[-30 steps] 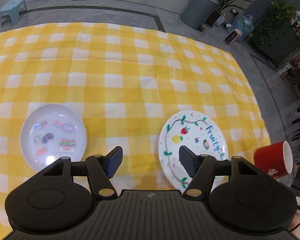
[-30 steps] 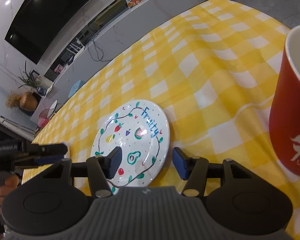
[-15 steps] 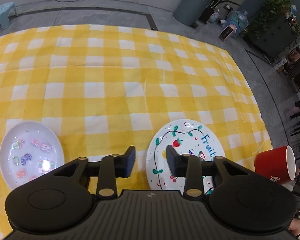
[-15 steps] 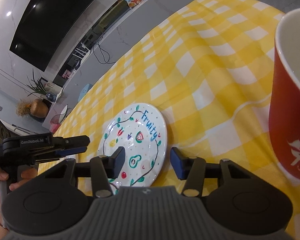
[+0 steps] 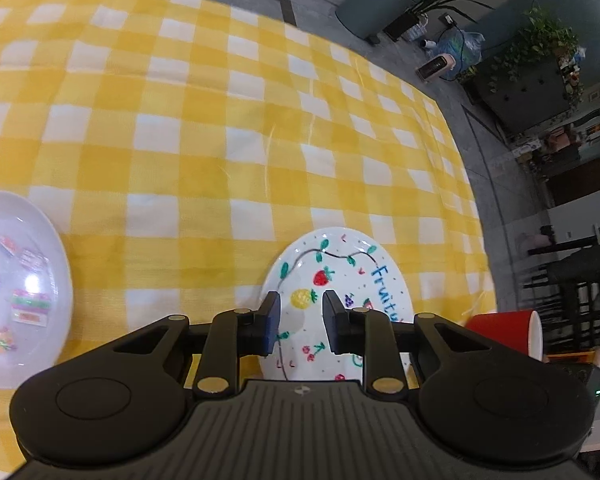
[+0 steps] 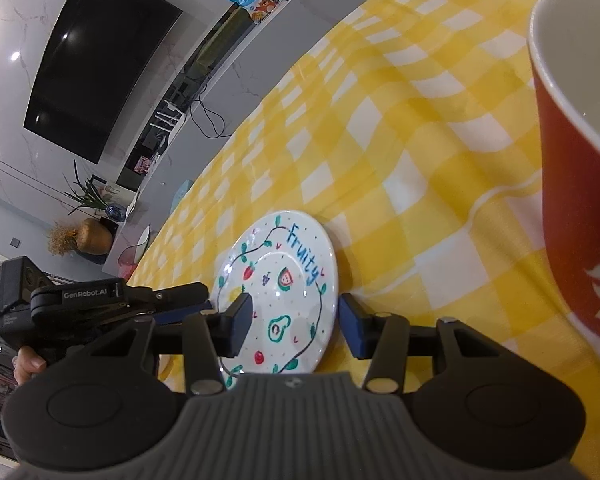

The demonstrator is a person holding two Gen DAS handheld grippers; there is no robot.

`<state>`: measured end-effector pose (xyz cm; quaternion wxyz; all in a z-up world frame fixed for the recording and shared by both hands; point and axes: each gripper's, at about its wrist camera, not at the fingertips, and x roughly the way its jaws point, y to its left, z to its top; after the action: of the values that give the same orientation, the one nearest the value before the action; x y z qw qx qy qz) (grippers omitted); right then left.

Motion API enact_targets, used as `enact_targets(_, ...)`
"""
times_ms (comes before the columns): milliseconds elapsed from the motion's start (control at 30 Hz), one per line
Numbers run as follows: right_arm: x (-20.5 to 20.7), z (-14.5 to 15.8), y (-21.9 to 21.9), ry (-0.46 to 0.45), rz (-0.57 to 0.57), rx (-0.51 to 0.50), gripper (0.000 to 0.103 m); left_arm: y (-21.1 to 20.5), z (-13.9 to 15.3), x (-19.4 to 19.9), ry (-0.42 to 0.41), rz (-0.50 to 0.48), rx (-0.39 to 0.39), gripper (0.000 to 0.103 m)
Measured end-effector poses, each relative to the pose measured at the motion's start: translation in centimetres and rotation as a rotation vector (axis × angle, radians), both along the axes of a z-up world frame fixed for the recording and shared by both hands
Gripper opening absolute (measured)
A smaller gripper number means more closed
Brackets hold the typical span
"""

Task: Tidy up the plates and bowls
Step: 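Close both tools on the Fruity plate rim, then lift the Fruity plate with both tools, tilting it onto its edge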

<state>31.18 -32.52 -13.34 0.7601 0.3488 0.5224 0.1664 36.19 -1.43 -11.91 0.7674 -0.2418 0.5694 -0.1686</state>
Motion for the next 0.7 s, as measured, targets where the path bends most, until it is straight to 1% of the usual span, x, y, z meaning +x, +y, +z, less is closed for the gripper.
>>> enact_targets(33,0.0,0.0,0.0,0.0,-0.003,0.002,0.049,-0.1,-0.3,0.2,0.012,-0.011,-0.013,0.029)
enact_targets(67,0.0,0.0,0.0,0.002,-0.008,0.003,0.049,-0.2,-0.5,0.3,0.019,-0.023,-0.023,0.028)
enact_targets(100,0.0,-0.1,0.0,0.003,-0.012,0.006,0.049,-0.3,-0.6,0.4,0.024,-0.03,-0.025,0.024)
enact_targets(167,0.0,-0.2,0.0,0.002,-0.018,0.014,0.049,-0.4,-0.9,0.5,0.025,-0.035,-0.03,0.021)
enact_targets(200,0.0,-0.3,-0.1,0.0,-0.022,0.023,0.049,-0.4,-1.0,0.4,0.024,-0.031,-0.04,0.021)
enact_targets(333,-0.1,-0.6,-0.5,0.015,-0.046,0.037,0.042,-0.1,-1.3,0.5,0.039,-0.014,-0.064,0.02)
enact_targets(500,0.0,-0.6,-0.4,0.01,-0.04,0.031,0.042,0.5,-1.0,0.1,0.018,-0.014,-0.052,0.019)
enact_targets(700,-0.1,-0.6,-0.5,0.008,-0.043,0.037,0.042,1.3,-1.2,0.3,0.041,0.018,-0.073,0.018)
